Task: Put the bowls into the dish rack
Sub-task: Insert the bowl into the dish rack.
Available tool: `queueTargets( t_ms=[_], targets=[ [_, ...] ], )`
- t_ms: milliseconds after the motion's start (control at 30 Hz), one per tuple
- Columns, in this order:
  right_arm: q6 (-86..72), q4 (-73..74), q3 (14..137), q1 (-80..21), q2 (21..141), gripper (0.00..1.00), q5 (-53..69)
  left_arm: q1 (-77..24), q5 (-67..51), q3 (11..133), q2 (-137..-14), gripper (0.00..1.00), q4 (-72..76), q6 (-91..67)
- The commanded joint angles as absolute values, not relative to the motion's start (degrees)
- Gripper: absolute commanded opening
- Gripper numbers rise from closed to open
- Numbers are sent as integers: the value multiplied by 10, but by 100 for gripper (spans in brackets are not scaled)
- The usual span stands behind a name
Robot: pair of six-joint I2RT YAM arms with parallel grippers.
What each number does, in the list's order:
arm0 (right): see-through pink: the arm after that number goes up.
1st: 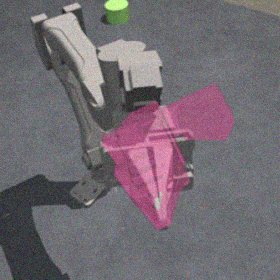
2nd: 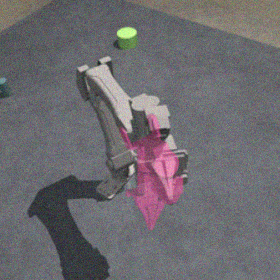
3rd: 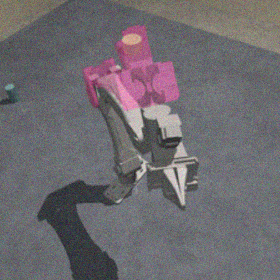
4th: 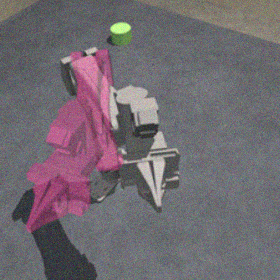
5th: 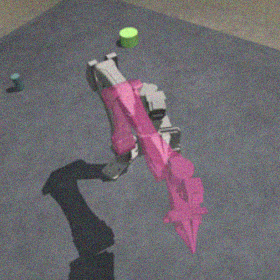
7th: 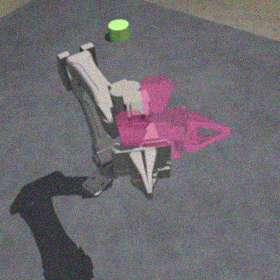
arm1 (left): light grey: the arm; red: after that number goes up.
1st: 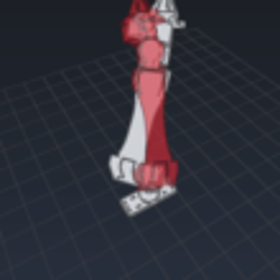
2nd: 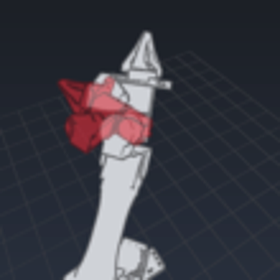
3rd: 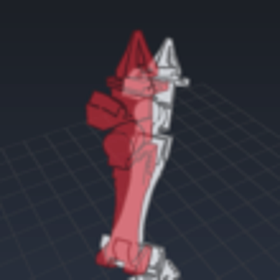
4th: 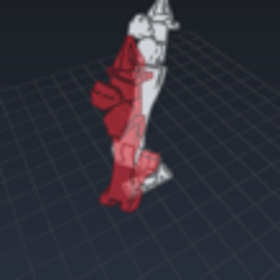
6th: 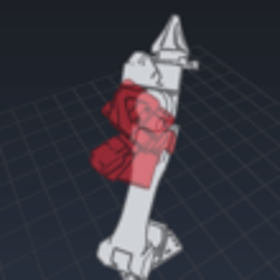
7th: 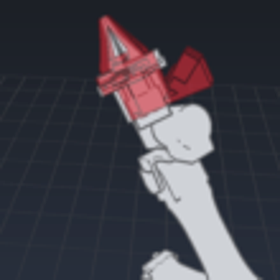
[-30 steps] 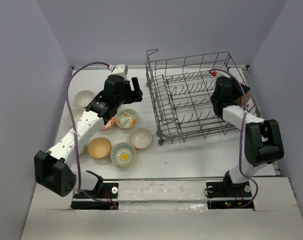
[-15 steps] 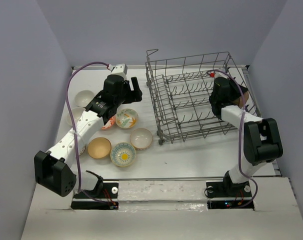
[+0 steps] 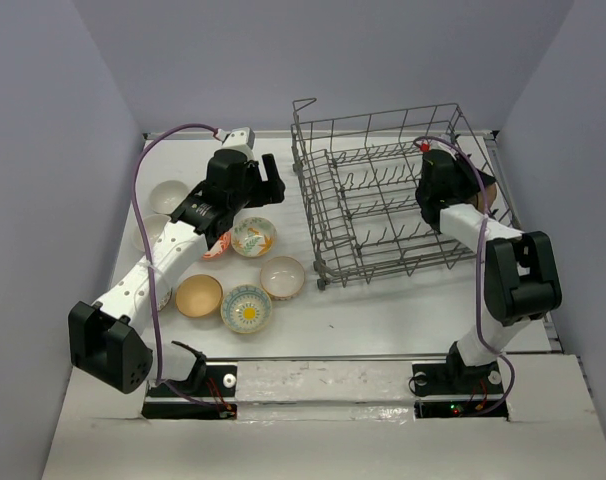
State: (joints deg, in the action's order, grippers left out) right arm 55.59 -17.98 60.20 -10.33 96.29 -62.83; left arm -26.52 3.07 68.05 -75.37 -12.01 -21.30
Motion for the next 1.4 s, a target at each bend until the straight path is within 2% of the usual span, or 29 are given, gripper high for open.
queueTargets(
  t_ms=[0,367,667,767,967,1367],
  targets=[
    [476,-117,625,-109,993,24,-606,-262,24,674,-753,87,-95,-215],
    [437,-54,642,-114,1012,40,-590,-258,18,675,-756,87,-93,-217],
    [415,-28,660,-119,1025,44,-590,-255,15,675,-757,87,-92,-219],
    [396,-19,671,-120,1020,55,-587,-254,14,674,-757,87,-91,-220],
    [318,60,702,-120,996,71,-529,-253,14,674,-758,87,-91,-220],
    [215,139,765,-120,926,72,-450,-243,11,675,-762,87,-95,-223]
  ],
)
